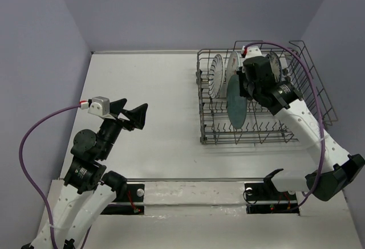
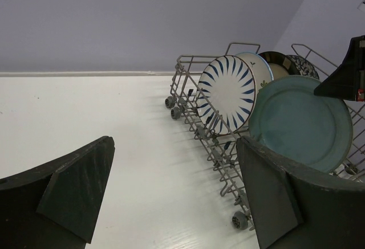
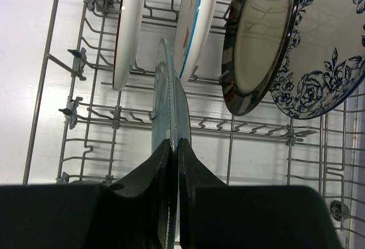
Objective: Load the plates into the dish rack
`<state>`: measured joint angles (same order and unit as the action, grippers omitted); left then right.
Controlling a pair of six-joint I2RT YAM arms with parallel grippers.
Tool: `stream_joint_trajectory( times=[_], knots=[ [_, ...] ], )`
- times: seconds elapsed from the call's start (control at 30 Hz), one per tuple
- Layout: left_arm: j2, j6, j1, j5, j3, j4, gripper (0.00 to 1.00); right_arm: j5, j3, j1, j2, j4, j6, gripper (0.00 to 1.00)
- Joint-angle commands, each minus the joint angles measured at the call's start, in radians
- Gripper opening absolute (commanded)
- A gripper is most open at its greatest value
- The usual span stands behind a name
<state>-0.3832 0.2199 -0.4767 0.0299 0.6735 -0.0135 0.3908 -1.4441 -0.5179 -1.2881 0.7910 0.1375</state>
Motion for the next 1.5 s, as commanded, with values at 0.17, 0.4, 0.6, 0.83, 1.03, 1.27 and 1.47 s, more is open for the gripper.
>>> stream_joint_trajectory(
  times=[0.17,0.4,0.6,0.83,1.03,1.27,1.47],
  knots=[
    [-0.008,-0.014,-0.002,-0.004,-0.008,0.047,0.99,-0.078,-0.016,-0.004,-0.031,0.002,0.013,0.25],
    [-0.009,-0.016,-0.002,-0.004,-0.008,0.047,0.99,-0.078,0.002,-0.022,-0.048,0.01,0.048,0.34],
    [-0.008,-0.013,-0.002,-0.005,-0.008,0.049,0.99,-0.093,0.039,-0.031,-0.031,0.005,0.089,0.42],
    [-0.008,-0.014,-0.003,-0.008,-0.009,0.049,0.99,-0.089,0.085,-0.031,-0.028,-0.01,0.112,0.52],
    [-0.006,-0.016,-0.002,-0.005,-0.009,0.049,0.99,-0.076,0.099,-0.031,-0.027,-0.026,0.123,0.53],
    [-0.005,-0.014,-0.002,-0.007,-0.009,0.049,0.99,-0.075,0.116,-0.031,-0.019,-0.038,0.134,0.66],
    [-0.006,-0.014,-0.002,-0.007,-0.009,0.047,0.99,-0.092,0.093,-0.031,0.03,-0.05,0.151,0.81]
  ],
)
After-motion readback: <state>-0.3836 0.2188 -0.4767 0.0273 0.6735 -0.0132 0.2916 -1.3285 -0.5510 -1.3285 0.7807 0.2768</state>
